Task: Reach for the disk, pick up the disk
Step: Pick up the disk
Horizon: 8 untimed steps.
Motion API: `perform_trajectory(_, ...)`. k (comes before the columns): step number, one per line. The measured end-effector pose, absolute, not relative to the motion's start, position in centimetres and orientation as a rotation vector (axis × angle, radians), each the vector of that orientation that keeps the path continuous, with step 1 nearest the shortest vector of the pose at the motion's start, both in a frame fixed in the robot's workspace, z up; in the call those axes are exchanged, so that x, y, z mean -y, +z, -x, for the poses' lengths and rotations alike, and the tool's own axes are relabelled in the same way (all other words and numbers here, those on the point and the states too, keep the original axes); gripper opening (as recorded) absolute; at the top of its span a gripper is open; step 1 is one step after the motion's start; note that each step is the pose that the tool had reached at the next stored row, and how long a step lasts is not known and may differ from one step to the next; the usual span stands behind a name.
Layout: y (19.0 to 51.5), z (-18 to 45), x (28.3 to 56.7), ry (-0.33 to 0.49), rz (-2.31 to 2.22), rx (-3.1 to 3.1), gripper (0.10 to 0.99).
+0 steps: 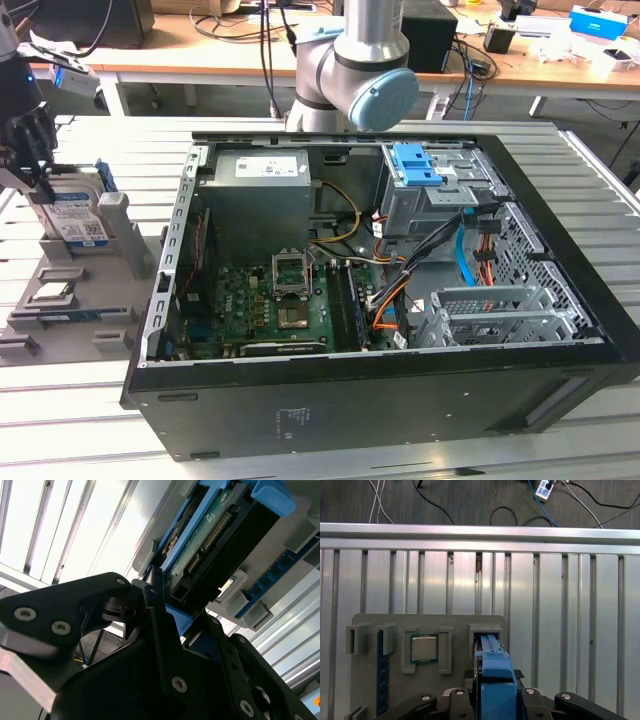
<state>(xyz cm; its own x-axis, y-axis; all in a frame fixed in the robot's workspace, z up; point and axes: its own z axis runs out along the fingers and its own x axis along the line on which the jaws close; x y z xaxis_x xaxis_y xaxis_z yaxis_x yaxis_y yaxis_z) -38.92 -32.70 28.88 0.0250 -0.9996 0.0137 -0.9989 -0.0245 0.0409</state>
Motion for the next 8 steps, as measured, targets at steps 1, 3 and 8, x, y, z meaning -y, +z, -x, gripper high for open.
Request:
perform_trajectory(1,28.87,38.92,32.70,-0.029,-2.221,2.167,0.369)
perform_trajectory(3,28.87,38.92,32.70,-0.029,-2.221,2.167,0.369)
perform_trajectory(8,28.92,38.92,32.70,-0.029,-2.221,2.167,0.369)
